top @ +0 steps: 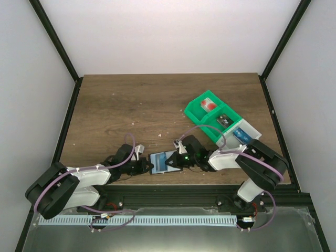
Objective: Take the credit cards out of the card holder
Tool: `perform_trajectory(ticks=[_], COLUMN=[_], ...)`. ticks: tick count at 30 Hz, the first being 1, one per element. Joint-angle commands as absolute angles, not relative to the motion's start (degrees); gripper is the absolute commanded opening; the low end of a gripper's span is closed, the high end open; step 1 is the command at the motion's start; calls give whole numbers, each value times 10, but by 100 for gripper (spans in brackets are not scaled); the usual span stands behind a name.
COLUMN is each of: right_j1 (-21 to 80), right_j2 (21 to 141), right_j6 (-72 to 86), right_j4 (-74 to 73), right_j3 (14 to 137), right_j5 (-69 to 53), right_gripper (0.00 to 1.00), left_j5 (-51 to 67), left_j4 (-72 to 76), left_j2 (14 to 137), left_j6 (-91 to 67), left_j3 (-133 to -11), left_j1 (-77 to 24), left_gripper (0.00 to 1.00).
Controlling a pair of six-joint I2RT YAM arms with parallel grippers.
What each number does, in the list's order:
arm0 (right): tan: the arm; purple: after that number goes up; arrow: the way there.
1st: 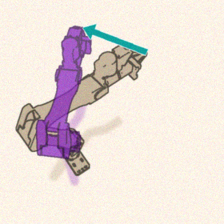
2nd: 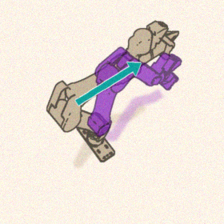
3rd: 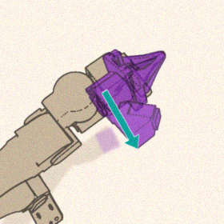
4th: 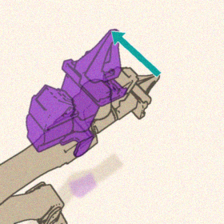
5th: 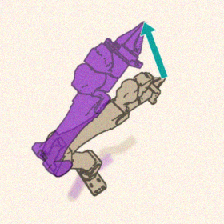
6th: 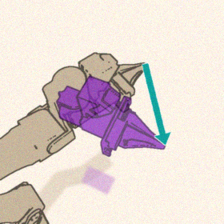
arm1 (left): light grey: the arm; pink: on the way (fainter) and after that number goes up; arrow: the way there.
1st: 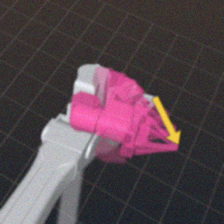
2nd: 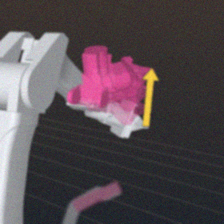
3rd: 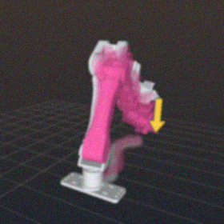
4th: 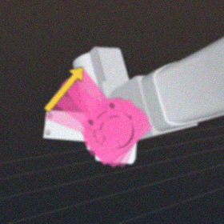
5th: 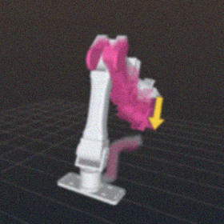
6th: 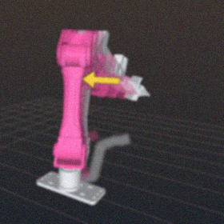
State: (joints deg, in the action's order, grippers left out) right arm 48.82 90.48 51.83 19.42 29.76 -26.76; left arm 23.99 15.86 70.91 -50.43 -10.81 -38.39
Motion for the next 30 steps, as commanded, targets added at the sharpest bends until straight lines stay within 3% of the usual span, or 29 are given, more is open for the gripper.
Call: perform_trajectory(ticks=[1, 13, 26, 28, 30], right_j1=[478, 439, 423, 424, 424], right_j2=[889, 854, 746, 720, 693], right_j6=[506, 507, 443, 432, 421], right_j4=[182, 197, 58, 43, 36], right_j3=[281, 247, 254, 255, 256], right_j5=[-262, -294, -197, -185, -177], right_gripper=[0, 1, 0, 0, 1], left_j5=[216, 215, 223, 229, 232], left_j4=[121, 123, 129, 122, 107], left_j2=[708, 707, 707, 697, 682], left_j6=[-487, -488, -499, -504, -508], left_j3=[-105, -104, -105, -111, -123], left_j1=[-385, -384, -384, -384, -385], left_gripper=[0, 0, 0, 7, 26])
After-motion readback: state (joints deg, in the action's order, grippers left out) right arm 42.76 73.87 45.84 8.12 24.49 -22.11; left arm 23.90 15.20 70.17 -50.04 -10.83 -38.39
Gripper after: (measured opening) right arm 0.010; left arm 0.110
